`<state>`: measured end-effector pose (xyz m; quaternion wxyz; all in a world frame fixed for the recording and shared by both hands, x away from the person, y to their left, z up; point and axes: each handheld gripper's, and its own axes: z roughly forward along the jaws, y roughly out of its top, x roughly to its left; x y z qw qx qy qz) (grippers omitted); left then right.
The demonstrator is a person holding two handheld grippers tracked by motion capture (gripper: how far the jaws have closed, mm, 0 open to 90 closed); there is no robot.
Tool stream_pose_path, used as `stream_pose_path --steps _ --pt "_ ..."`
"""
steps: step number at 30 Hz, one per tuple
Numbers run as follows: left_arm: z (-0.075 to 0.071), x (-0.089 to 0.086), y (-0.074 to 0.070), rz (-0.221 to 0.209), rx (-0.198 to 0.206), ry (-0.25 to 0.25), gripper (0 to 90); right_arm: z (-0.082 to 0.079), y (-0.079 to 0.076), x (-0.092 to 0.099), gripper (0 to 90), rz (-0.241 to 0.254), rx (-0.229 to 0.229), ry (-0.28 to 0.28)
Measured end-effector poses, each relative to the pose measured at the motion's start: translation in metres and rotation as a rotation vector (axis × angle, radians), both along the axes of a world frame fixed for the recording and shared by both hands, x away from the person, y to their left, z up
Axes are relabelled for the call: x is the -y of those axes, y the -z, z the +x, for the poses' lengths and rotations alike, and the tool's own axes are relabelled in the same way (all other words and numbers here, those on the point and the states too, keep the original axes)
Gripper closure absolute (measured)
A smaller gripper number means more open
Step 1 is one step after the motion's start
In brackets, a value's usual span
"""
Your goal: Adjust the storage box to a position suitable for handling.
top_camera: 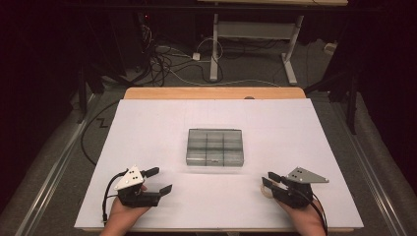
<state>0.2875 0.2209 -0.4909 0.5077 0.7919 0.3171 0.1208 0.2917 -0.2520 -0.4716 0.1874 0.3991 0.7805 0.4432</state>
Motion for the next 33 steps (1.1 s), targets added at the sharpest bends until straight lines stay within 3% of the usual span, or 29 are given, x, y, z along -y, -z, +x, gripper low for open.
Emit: stream_pose_path --steps 6,12,18,33 --pt "-0.001 0.000 0.000 -0.003 0.003 0.004 35.0 0.001 0.001 -0.010 69.3 -0.001 0.008 0.004" --pt "0.001 0.000 0.000 -0.001 -0.019 -0.040 50.8 -0.001 0.002 -0.016 78.5 0.019 0.011 0.004" --pt "0.000 0.001 0.000 0.009 -0.006 -0.028 62.2 -0.002 0.004 -0.021 87.9 0.023 0.009 0.002" --pt "-0.001 0.002 0.000 0.015 -0.004 -0.055 82.2 -0.004 0.007 -0.027 90.0 0.001 0.015 -0.026"
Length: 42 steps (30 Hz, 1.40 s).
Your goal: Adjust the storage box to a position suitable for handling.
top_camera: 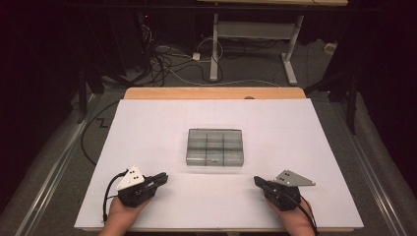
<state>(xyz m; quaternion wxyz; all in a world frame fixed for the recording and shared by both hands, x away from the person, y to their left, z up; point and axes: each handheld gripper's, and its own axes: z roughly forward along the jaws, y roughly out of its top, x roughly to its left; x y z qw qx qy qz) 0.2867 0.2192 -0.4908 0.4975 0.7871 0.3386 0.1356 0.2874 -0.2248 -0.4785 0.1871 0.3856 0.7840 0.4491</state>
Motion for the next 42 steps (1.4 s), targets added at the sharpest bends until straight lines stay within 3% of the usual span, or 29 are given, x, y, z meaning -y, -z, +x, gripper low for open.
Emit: stream_pose_path --steps 6,12,25,31,42 --pt "0.001 -0.003 0.000 -0.029 -0.014 -0.040 84.5 0.000 -0.002 -0.001 90.0 0.006 0.007 -0.001" --pt "0.002 -0.003 0.000 -0.023 -0.023 -0.031 87.4 0.002 -0.005 -0.006 90.0 0.017 0.009 -0.003" --pt "0.005 -0.002 0.000 -0.015 -0.044 -0.009 88.1 0.030 -0.012 -0.022 90.0 -0.007 0.017 -0.012" --pt "0.005 -0.004 -0.001 -0.029 -0.048 0.002 88.1 0.039 -0.014 -0.021 90.0 0.002 0.028 -0.020" --pt "0.016 -0.002 -0.008 -0.050 -0.083 -0.042 88.1 0.038 -0.009 -0.012 90.0 0.026 0.009 -0.028"
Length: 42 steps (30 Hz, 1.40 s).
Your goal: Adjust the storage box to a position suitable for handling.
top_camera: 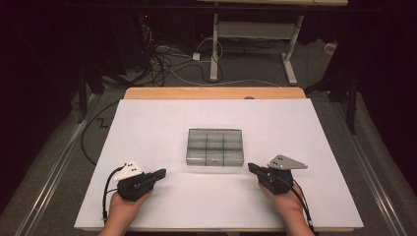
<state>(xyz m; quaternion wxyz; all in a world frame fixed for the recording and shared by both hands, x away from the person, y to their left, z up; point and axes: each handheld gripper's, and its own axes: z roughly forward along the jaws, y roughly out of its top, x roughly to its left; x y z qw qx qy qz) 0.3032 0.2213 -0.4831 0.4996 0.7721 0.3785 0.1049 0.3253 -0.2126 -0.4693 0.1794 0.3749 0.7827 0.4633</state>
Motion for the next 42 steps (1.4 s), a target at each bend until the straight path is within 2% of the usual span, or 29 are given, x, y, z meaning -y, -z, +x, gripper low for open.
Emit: stream_pose_path --steps 4,8,17,20,24,31,35,38,42 --pt "0.012 0.001 -0.002 -0.021 -0.002 -0.012 88.1 -0.001 0.002 0.004 90.0 -0.001 -0.008 0.006" --pt "0.026 0.007 -0.005 -0.003 0.002 -0.015 88.1 -0.001 0.002 0.007 90.0 0.004 -0.013 0.008" --pt "0.064 0.023 -0.010 0.006 -0.006 -0.036 88.1 -0.002 0.002 0.008 90.0 0.000 -0.008 0.008" --pt "0.077 0.028 -0.010 0.024 -0.015 -0.052 88.2 -0.001 0.003 0.009 90.0 0.001 -0.013 0.009" --pt "0.093 0.033 -0.009 0.022 -0.022 -0.074 88.2 -0.002 0.002 0.009 90.0 -0.001 -0.010 0.010" --pt "0.113 0.038 -0.010 0.009 -0.028 -0.113 88.1 -0.003 0.001 0.010 90.0 0.011 -0.005 0.010" --pt "0.123 0.042 -0.013 0.013 -0.018 -0.127 88.2 -0.003 -0.001 0.010 90.0 0.013 -0.001 0.010" --pt "0.133 0.044 -0.012 0.026 -0.024 -0.135 88.2 -0.004 -0.001 0.010 90.0 0.011 -0.003 0.009" --pt "0.144 0.045 -0.010 0.023 -0.035 -0.156 88.2 -0.004 -0.001 0.010 90.0 0.014 -0.003 0.009"
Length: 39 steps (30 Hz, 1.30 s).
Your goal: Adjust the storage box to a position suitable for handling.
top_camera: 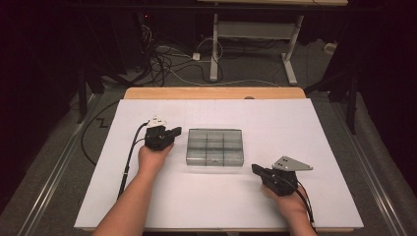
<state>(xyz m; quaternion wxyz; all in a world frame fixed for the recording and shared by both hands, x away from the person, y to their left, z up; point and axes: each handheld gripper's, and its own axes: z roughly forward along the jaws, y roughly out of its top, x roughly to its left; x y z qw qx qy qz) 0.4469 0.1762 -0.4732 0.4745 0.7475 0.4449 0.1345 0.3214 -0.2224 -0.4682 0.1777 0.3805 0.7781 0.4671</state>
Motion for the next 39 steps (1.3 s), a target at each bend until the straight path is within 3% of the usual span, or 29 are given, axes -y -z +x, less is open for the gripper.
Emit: stream_pose_path --steps 7,11,16,18,25,27,32,39 --pt "0.016 0.009 -0.003 0.017 -0.004 0.004 88.3 0.000 -0.002 0.001 90.0 0.006 0.007 0.001" --pt "0.023 0.016 -0.003 -0.010 -0.006 0.023 88.2 0.000 -0.002 0.002 90.0 0.015 0.003 0.005" --pt "0.027 0.026 0.003 0.012 0.005 0.026 88.2 0.000 -0.002 0.004 90.0 0.023 -0.003 -0.001" --pt "0.029 0.027 0.004 -0.007 0.005 0.022 88.2 -0.001 -0.002 0.003 90.0 0.022 -0.003 -0.003" --pt "0.033 0.029 0.010 -0.005 -0.006 0.052 88.2 -0.001 -0.001 0.000 90.0 0.002 -0.004 -0.009" --pt "0.034 0.027 0.011 -0.028 -0.019 0.058 88.3 -0.001 0.000 -0.001 90.0 0.000 -0.005 -0.009" --pt "0.028 0.026 0.007 -0.008 -0.039 0.087 88.3 -0.001 0.000 0.000 90.0 -0.013 0.003 0.001" --pt "0.000 0.023 0.006 0.007 -0.049 0.112 88.3 0.002 -0.001 0.007 90.0 -0.012 0.008 0.031"
